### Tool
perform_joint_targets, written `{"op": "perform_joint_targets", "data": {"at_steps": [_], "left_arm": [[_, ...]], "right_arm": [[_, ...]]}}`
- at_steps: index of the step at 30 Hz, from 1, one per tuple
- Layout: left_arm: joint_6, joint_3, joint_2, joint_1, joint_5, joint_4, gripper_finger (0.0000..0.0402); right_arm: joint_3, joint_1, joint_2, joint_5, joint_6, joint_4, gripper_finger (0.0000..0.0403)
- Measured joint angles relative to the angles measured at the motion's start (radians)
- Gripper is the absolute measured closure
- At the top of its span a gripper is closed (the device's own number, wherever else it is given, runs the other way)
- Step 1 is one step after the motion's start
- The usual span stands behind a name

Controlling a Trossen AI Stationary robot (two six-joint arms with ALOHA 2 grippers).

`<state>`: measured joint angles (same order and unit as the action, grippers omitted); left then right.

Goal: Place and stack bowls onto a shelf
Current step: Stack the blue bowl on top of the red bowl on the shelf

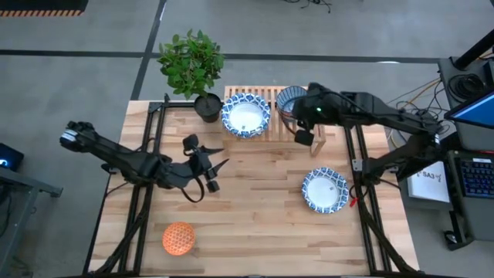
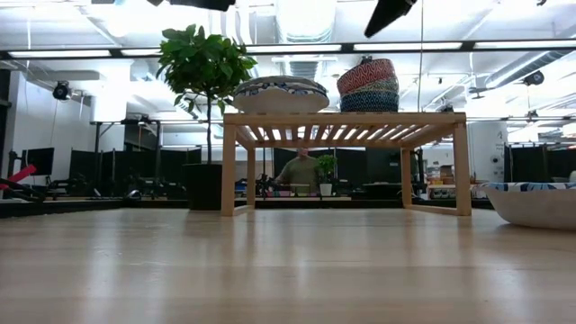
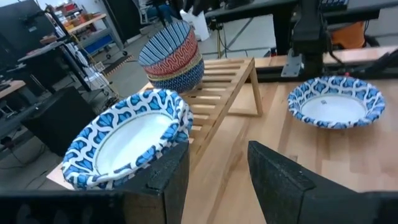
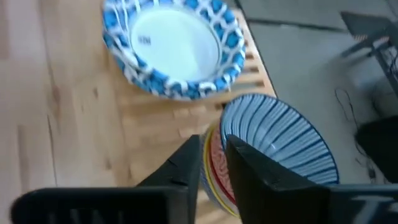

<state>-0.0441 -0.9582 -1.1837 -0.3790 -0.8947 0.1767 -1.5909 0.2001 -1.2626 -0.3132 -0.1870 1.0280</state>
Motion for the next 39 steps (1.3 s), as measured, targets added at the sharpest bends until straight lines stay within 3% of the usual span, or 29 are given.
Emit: {"op": "perform_joint_targets", "data": {"at_steps": [7, 14, 19, 27, 39], "left_arm": [[-0.003, 0.006, -0.025, 0.0, 0.003, 0.009, 0.0256], [-0.004, 0.006, -0.027, 0.0, 0.003, 0.01, 0.0256], [-0.012, 0.006, -0.027, 0.0, 0.003, 0.015, 0.0256], [-0.026, 0.006, -0.027, 0.0, 0.003, 0.03, 0.0256], [-0.028, 0.006, -0.027, 0.0, 0.003, 0.029, 0.0256]], "right_arm": [[-0.093, 0.071, -0.101, 0.003, -0.099, 0.16, 0.0259], [-0.091, 0.143, -0.14, 0.052, -0.155, 0.178, 0.0243], [-0.091, 0.185, -0.148, 0.073, -0.179, 0.178, 0.0278], [-0.09, 0.221, -0.128, 0.18, -0.183, 0.181, 0.0384], [-0.089, 0.225, -0.109, 0.215, -0.144, 0.163, 0.0389]]}}
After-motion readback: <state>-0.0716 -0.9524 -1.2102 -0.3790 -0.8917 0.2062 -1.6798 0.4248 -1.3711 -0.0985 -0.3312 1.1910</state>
